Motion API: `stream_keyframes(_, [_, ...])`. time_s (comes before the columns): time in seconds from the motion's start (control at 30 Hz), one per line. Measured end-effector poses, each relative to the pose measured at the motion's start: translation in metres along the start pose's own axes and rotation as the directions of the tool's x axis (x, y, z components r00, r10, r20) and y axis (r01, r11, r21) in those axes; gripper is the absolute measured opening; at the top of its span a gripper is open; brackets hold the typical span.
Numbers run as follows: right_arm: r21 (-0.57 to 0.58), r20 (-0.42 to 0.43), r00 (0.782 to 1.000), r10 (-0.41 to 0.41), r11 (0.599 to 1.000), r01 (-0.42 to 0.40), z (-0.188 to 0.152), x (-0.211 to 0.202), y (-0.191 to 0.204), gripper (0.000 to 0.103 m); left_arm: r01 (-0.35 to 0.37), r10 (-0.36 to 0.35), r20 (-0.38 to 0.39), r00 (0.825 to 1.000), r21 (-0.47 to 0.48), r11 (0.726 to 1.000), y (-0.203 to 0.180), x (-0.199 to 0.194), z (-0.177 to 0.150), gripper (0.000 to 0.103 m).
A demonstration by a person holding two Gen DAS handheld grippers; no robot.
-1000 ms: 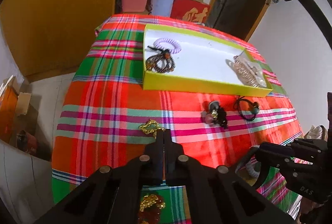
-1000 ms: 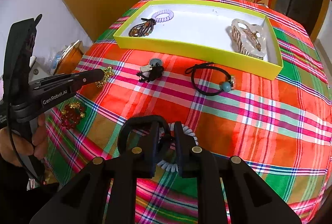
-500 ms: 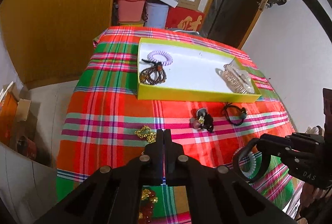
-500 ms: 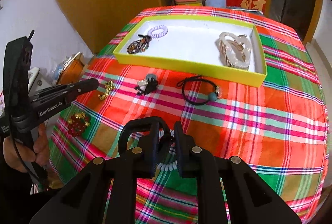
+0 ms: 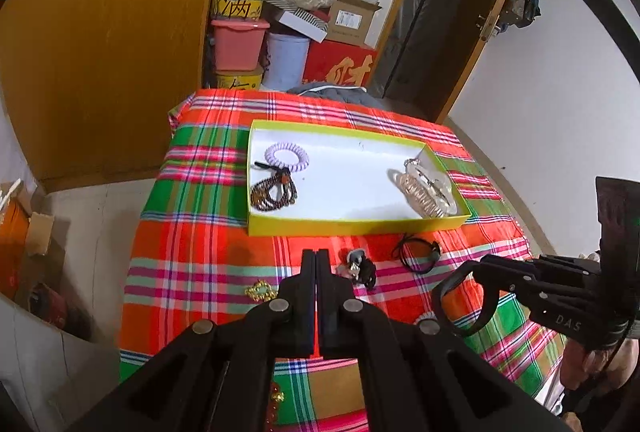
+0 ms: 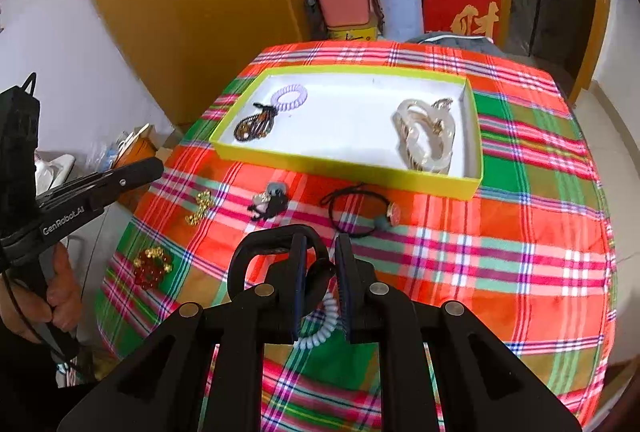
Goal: Organize jewelry
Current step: 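Close the left tool on the gold brooch while the right tool closes on the black bracelet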
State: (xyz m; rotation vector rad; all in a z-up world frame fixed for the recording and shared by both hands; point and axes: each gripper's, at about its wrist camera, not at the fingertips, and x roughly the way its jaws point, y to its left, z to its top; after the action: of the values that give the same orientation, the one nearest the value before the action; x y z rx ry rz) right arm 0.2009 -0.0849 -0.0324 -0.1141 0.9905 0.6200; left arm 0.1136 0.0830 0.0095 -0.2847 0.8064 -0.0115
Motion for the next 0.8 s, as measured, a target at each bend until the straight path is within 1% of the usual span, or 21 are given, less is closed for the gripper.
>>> stream_keyframes(0.17, [0.001,0.019,1.0,-0.005,1.0,0.005,0.007,-0.004,-0.003,0.014,-0.009,0.009,0.017,1.0,-0.02,1.0,0.009,-0.004,0.006,0.0])
stream_keyframes(0.37, [0.009,0.008,1.0,0.0,1.0,0.0,0.005,0.0,-0.005,0.014,-0.02,0.019,-0.011,1.0,-0.047,0.999,0.023,0.002,0.0,0.0])
stream_keyframes(0.4, [0.011,0.005,1.0,0.001,1.0,-0.001,0.004,0.0,-0.005,0.014,-0.021,0.02,-0.019,1.0,-0.039,0.999,0.023,0.004,-0.002,0.0])
stream_keyframes(0.47, [0.012,-0.001,1.0,0.003,1.0,-0.003,0.003,0.002,-0.006,0.015,0.007,-0.009,-0.077,0.997,-0.029,1.0,0.024,0.016,-0.007,0.0])
stream_keyframes(0.53, [0.015,-0.005,1.0,0.005,1.0,-0.005,0.002,0.003,-0.006,0.015,-0.017,0.014,-0.124,0.992,-0.023,1.0,0.023,0.028,-0.014,0.008])
stream_keyframes(0.6, [0.018,-0.006,1.0,0.008,1.0,-0.007,0.002,0.004,-0.007,0.015,-0.036,0.033,-0.153,0.988,-0.017,0.999,0.023,0.039,-0.022,0.028])
stream_keyframes(0.63, [0.019,-0.006,1.0,0.008,1.0,-0.008,0.002,0.004,-0.007,0.014,-0.041,0.037,-0.16,0.986,-0.023,0.999,0.024,0.042,-0.025,0.031])
stream_keyframes(0.67, [0.018,-0.005,1.0,0.008,1.0,-0.008,0.002,0.003,-0.007,0.014,-0.05,0.046,-0.17,0.984,-0.023,0.998,0.024,0.047,-0.028,0.033])
stream_keyframes(0.8, [0.018,-0.007,1.0,0.006,1.0,-0.006,0.001,0.003,-0.008,0.015,-0.073,0.07,-0.203,0.977,-0.005,0.997,0.024,0.059,-0.035,0.033])
